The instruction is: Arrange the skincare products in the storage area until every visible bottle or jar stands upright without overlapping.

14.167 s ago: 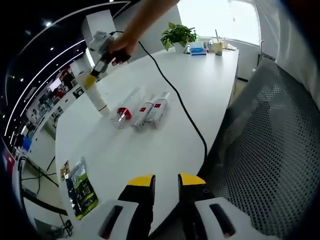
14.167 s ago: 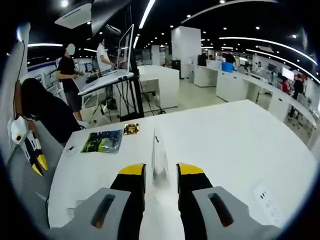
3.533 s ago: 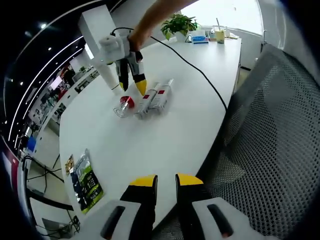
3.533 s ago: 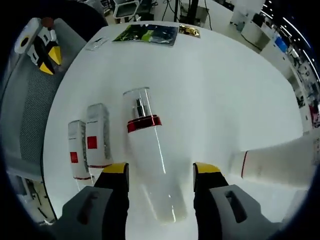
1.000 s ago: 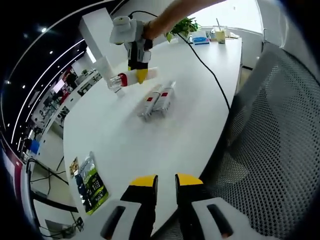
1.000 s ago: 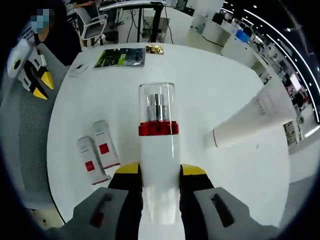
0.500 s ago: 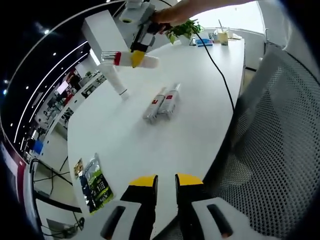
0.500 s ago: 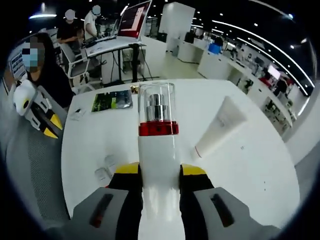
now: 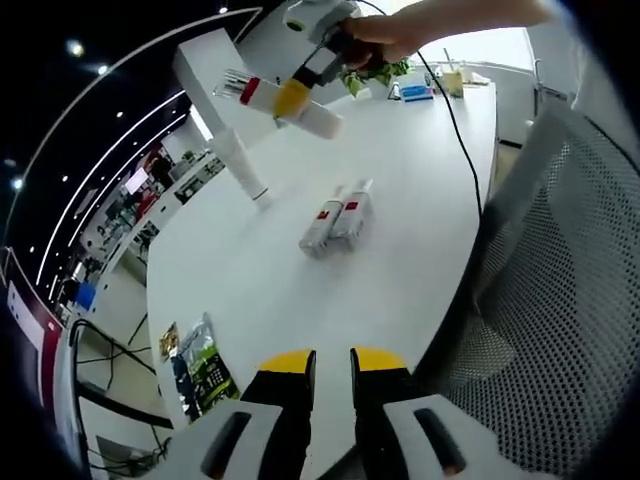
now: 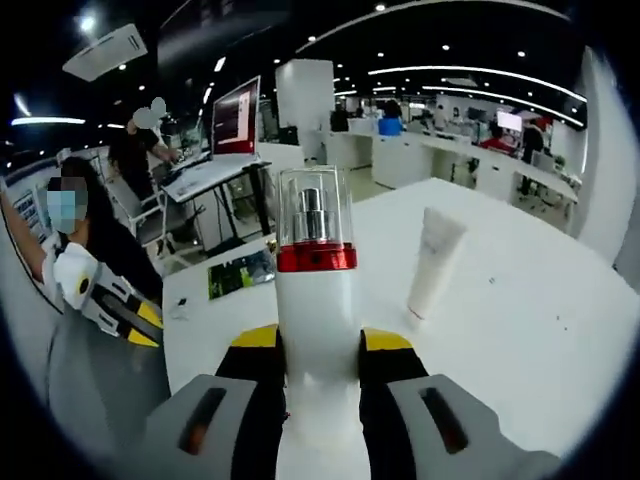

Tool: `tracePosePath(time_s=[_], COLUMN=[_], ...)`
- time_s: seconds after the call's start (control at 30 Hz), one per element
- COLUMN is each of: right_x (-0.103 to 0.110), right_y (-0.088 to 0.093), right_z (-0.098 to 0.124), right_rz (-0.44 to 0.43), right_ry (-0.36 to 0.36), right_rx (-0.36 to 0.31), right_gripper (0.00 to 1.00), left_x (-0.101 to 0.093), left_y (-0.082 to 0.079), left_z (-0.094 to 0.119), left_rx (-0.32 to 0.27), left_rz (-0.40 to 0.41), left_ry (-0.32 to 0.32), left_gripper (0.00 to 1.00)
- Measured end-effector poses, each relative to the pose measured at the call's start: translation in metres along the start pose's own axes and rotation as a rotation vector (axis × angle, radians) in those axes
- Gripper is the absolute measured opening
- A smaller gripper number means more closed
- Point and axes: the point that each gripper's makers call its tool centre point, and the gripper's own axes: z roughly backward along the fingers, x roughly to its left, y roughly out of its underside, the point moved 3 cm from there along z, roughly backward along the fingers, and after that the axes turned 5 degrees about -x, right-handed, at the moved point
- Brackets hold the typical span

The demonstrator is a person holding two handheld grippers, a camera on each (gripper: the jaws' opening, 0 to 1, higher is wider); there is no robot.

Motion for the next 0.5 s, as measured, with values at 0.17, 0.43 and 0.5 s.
tracePosePath(time_s=[0.17,0.43,0.5], right_x=[0.025,0.058,0.066], right_y=[-0.001,0.001,0.003], right_z=[0.007,0.023,0.025], right_rz=[-0.058,-0.173,-0.181], right_ry=[-0.023,-0.075,-0.094], right_rx=[-0.064,-0.158,-0.169], right_gripper=[0.24,0.24,0.24], left_x=[0.002,-0.001,-0.001], left_y=[-0.002,-0.004,-0.006], left_z=[0.001,0.001,0.001], left_rx=[-0.013,-0.016,-0.028], left_rz=[-0.004,-0.026,-0.024], left_ry=[-0.013,-0.01,-0.005], left_gripper=[0.15,0.15,0.15])
